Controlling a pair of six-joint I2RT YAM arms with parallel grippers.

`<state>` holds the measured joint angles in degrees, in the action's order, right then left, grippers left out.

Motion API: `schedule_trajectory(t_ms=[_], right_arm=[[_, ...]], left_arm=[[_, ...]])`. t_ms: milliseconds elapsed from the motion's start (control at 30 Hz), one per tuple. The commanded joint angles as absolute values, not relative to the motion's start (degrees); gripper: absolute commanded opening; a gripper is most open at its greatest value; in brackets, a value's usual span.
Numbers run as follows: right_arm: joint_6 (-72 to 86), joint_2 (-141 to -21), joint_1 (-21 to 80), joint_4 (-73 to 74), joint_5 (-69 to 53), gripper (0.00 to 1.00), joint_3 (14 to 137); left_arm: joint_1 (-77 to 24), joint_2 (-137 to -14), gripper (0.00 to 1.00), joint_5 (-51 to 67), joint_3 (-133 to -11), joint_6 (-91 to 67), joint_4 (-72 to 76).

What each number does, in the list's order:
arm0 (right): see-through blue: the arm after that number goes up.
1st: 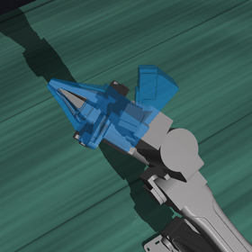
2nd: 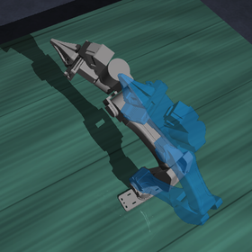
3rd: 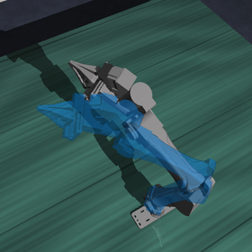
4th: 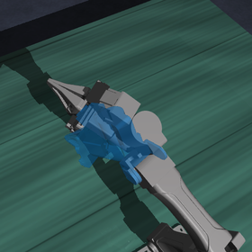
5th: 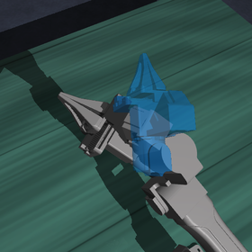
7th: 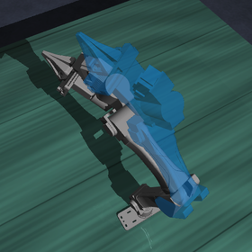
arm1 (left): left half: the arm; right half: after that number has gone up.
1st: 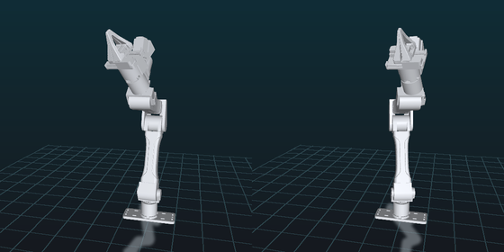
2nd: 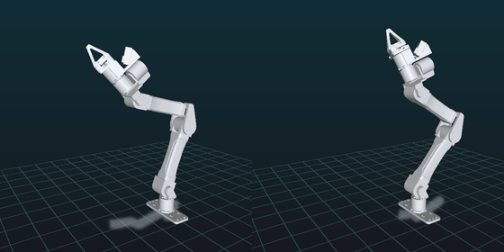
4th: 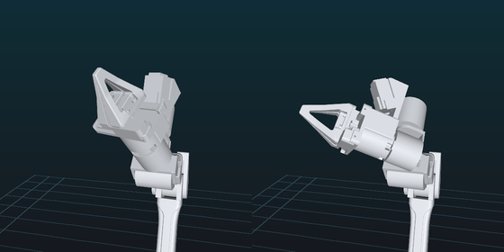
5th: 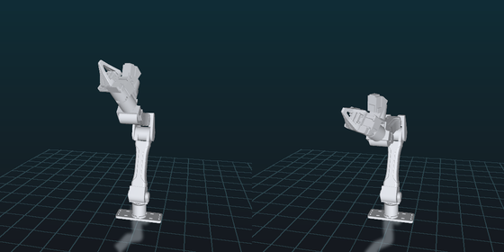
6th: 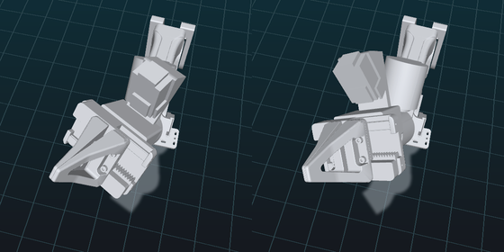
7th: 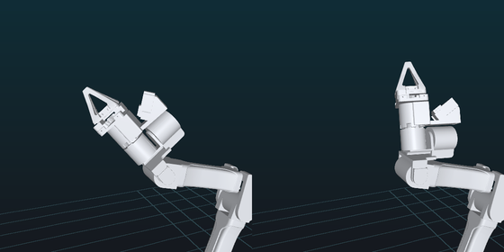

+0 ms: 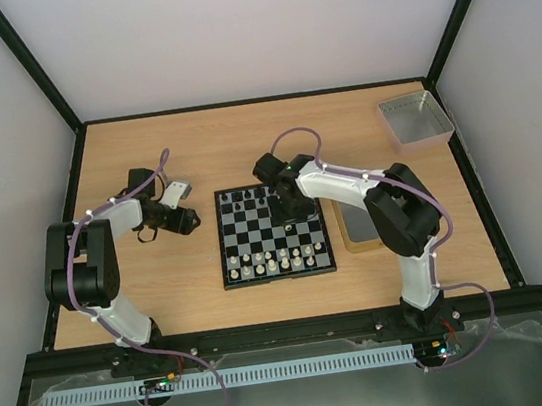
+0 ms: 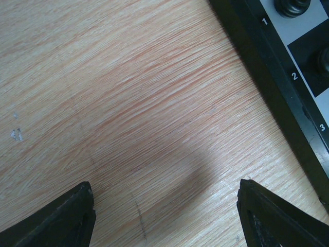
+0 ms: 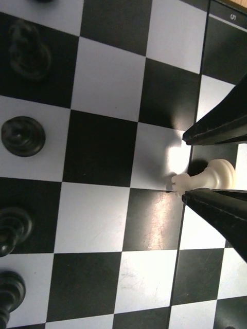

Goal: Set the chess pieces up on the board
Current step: Pick up the chess piece from the chessboard.

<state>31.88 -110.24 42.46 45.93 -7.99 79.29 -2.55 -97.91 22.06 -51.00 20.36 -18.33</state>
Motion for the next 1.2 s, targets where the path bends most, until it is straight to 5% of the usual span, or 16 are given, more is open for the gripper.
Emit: schedule_trajectory(t_ms=[0, 1167], right_arm=[[30.89, -112.37, 42.75, 47.22, -7.29, 0.23, 82.08], [32.88, -108.18, 42.8, 46.2, -0.13, 0.16, 79.44]], left_arm=[[-2.2, -101.51, 0.76, 20.21, -47.68, 19.97, -24.96], [-1.93, -102.04, 0.76, 20.22, -47.9, 19.89, -25.08]])
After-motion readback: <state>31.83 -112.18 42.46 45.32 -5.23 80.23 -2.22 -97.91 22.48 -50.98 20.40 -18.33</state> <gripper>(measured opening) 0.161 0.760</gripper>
